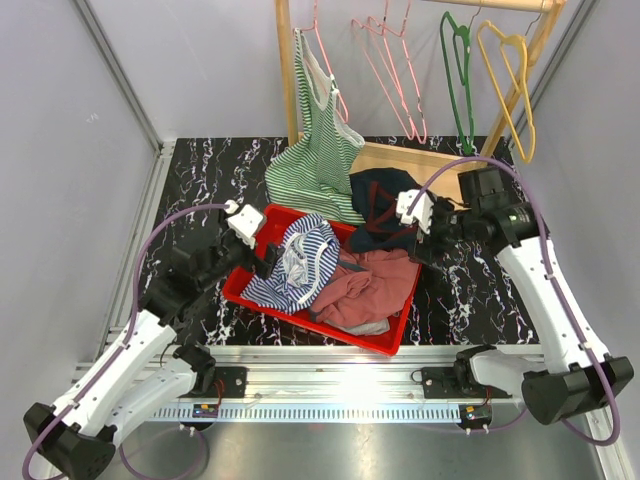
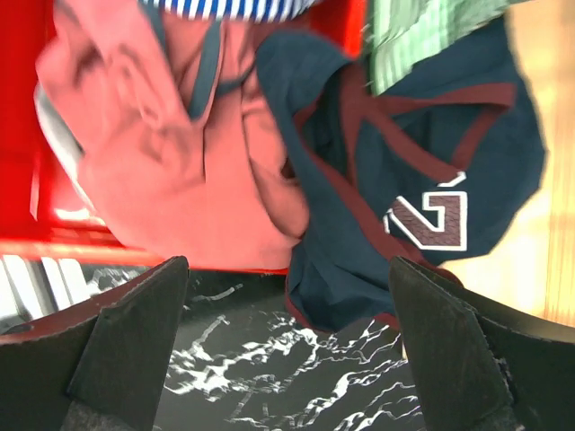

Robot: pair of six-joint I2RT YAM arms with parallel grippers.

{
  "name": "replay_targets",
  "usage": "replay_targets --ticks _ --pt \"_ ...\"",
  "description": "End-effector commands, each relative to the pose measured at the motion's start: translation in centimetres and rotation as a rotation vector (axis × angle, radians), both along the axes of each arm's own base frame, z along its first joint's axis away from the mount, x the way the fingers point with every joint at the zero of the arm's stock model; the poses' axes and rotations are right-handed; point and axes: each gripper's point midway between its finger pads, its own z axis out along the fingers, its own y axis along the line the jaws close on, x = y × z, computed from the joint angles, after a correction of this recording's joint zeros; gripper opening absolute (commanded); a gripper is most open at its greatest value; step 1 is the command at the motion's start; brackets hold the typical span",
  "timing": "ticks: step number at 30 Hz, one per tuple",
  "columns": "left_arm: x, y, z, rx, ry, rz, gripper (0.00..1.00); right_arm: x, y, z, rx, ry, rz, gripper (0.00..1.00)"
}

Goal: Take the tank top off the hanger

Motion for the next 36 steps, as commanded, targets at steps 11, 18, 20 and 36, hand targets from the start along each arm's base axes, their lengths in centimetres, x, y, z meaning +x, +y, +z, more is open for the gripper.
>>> replay_targets --ticks 11,18,20,36 --pt "-0.3 0.3 1.7 -0.011 -0.089 -0.009 0.99 6.8 -0.4 -6.9 -0.194 -0.091 0.197 0.99" --pt "-0.5 0.3 1.8 -0.013 -0.093 -0.019 0.99 9.5 0.3 -8.8 -0.199 -0.05 0.199 0.9" --pt "-0.5 0.3 1.8 -0.015 -0.093 -0.017 0.99 9.5 0.3 -9.8 -0.203 -0.001 0.202 0.83" --pt "-0.6 0.3 2.1 -0.018 -0.107 -0.021 0.99 4.7 1.3 2.3 -0.017 -0.103 0.118 0.0"
